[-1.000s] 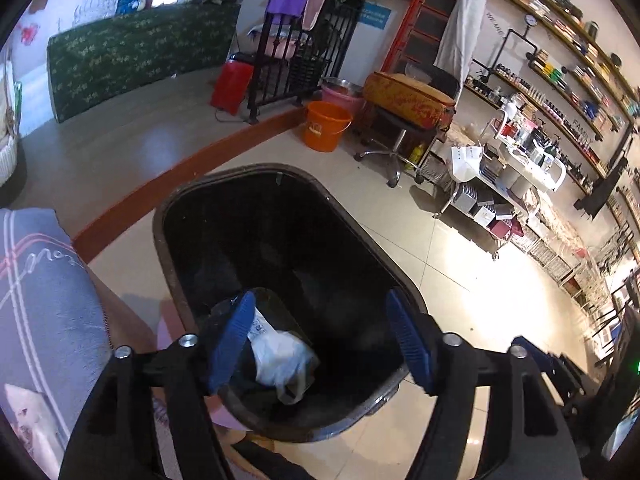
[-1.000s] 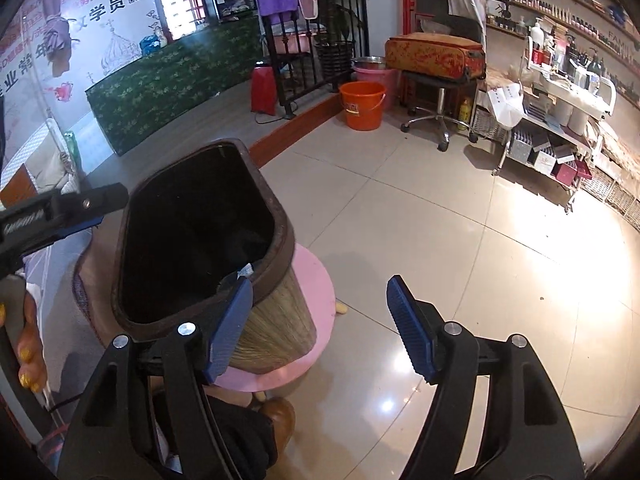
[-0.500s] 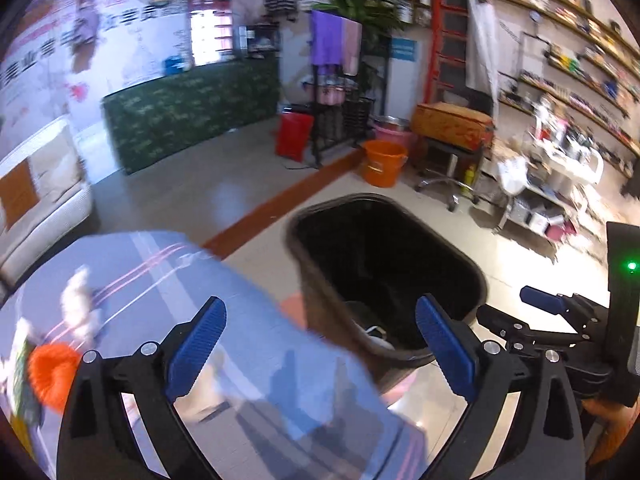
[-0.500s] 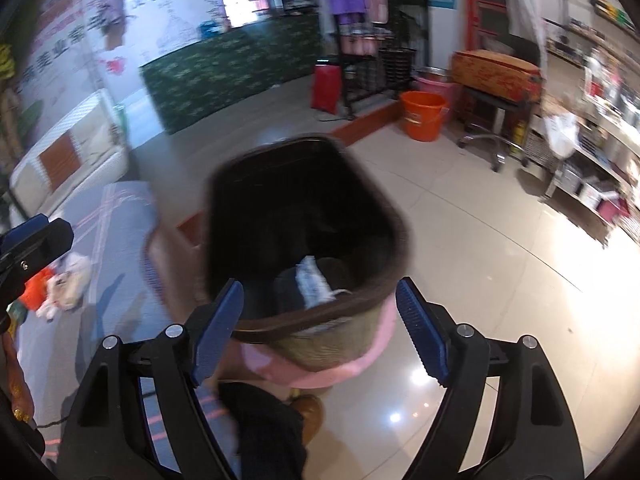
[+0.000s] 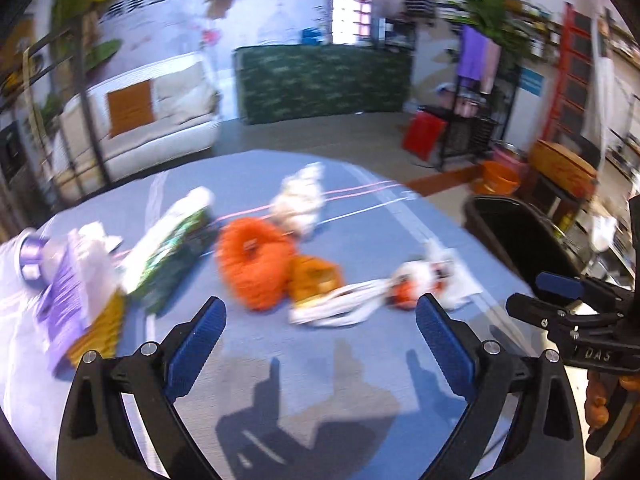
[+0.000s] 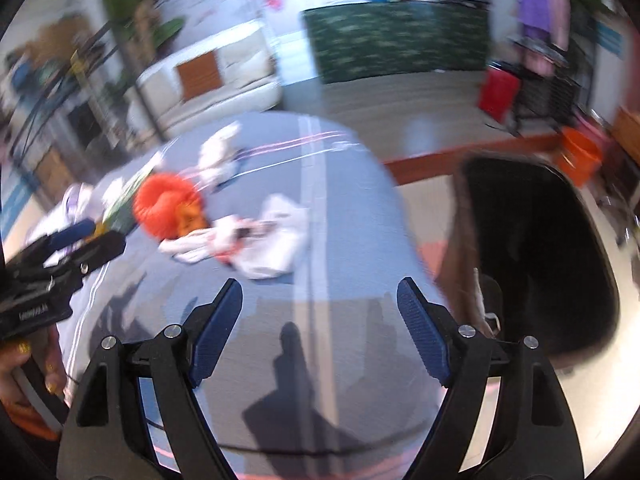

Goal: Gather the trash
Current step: 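Grasp the white plastic bag bundle with the right tool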

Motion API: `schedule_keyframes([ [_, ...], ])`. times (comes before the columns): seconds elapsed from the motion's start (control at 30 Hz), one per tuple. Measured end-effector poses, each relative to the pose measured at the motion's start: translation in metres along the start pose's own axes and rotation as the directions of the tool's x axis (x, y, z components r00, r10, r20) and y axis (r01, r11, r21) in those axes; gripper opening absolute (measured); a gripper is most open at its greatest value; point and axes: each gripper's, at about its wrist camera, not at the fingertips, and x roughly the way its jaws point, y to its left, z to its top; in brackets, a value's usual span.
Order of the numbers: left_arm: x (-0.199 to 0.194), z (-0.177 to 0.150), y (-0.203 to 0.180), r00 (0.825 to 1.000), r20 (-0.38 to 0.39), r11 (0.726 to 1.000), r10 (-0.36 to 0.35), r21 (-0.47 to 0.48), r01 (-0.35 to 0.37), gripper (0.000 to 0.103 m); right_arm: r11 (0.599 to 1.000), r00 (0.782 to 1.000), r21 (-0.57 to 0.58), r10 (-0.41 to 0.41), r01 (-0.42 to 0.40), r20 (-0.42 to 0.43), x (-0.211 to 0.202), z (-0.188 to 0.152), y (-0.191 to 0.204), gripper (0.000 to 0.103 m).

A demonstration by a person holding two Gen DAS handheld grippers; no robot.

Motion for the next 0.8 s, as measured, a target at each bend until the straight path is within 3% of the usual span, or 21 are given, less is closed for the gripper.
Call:
schedule_keyframes([
  [0.13, 0.002, -0.005, 0.029, 1.0, -0.011, 0.998, 0.029, -0.051, -0.029, 0.094, 0.994, 0.998, -0.101, 0.044, -0.048, -0.045, 0.019, 0.011, 0.033, 0.079],
  [0.37, 0.012, -0.01, 0.054, 0.999, -0.04, 0.994, 0.02, -0.11, -0.025, 0.093, 0.965, 0.994, -0.263, -0.005, -0.024, -0.106, 0.049, 0.031, 0.066, 0.079],
  [0.53, 0.026, -0.004, 0.062, 0.998, -0.058, 0.988, -0.033, -0.151, 0.024, 0.088, 0.938, 0.991, -0.345, -0.061, 0.016, -0.12, 0.067, 0.035, 0.077, 0.079],
  [0.57, 0.029, -0.001, 0.064, 0.997, -0.062, 0.988, -0.036, -0.154, 0.026, 0.087, 0.936, 0.99, -0.353, -0.065, 0.017, -0.124, 0.069, 0.034, 0.077, 0.076],
  [0.7, 0.047, 0.005, 0.07, 0.995, -0.089, 0.985, -0.036, -0.169, 0.02, 0.08, 0.933, 0.987, -0.359, -0.071, 0.013, -0.147, 0.072, 0.03, 0.076, 0.049],
  [0.8, 0.058, 0.005, 0.071, 0.994, -0.102, 0.984, -0.043, -0.174, 0.024, 0.074, 0.935, 0.988, -0.353, -0.051, -0.003, -0.143, 0.074, 0.027, 0.079, 0.037],
])
